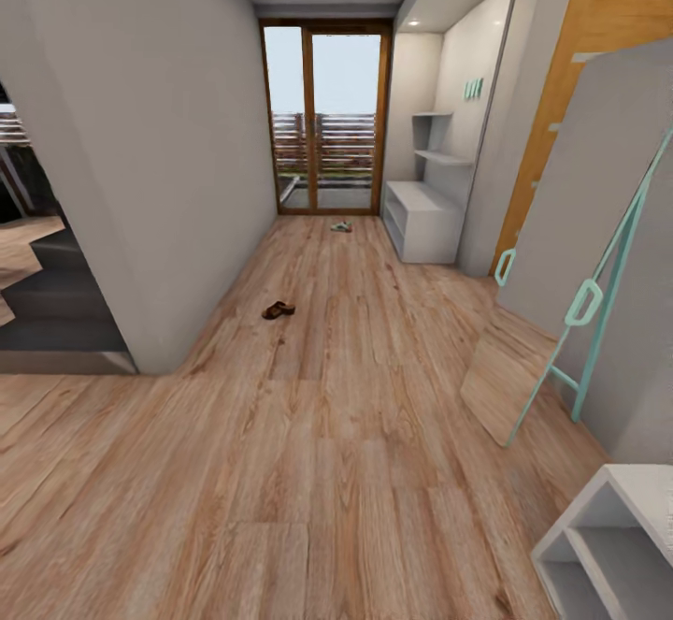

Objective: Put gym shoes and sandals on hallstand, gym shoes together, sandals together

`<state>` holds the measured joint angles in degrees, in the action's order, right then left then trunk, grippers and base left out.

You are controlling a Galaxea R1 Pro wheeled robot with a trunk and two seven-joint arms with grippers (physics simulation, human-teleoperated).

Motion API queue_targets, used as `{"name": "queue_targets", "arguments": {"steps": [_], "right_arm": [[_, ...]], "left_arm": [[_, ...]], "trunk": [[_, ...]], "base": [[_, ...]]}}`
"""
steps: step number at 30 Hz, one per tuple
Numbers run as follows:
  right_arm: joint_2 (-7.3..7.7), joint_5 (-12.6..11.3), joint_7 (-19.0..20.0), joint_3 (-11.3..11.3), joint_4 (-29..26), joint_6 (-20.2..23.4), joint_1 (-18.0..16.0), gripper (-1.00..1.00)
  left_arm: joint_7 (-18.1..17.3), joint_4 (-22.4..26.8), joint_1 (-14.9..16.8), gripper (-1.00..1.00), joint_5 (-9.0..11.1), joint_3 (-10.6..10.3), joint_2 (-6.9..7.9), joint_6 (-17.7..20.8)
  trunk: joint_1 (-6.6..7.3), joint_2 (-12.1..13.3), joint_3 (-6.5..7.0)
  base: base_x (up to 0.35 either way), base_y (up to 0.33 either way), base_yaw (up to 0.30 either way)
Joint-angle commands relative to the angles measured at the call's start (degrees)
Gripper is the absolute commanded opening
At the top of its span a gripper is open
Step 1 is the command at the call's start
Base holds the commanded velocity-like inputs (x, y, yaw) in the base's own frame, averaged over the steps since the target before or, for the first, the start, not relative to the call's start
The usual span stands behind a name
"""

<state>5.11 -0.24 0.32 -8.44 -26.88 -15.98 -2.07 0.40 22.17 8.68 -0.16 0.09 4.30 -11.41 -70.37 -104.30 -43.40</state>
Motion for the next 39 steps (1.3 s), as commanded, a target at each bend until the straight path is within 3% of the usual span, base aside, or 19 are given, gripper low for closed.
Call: {"name": "queue_targets", "arguments": {"steps": [1,13,39], "right_arm": [[-0.01,0.0,0.0,-0.1,0.1,-0.2,0.0,1.00],[-0.01,0.0,0.0,-0.1,0.0,-0.2,0.0,1.00],[-0.01,0.0,-0.1,-0.1,0.0,-0.2,0.0,1.00]], "left_arm": [[0.0,0.0,0.0,1.00,0.0,0.0,0.01,-0.2],[0.0,0.0,0.0,1.00,0.0,0.0,0.01,-0.2],[0.0,0.0,0.0,1.00,0.0,0.0,0.01,-0.2]], "trunk": [[-0.22,-0.4,-0.31],[-2.85,-5.2,-3.44],[-8.56,-15.7,-10.46]], "base": [[0.000,0.000,-0.174],[0.000,0.000,-0.134],[0.000,0.000,-0.005]]}}
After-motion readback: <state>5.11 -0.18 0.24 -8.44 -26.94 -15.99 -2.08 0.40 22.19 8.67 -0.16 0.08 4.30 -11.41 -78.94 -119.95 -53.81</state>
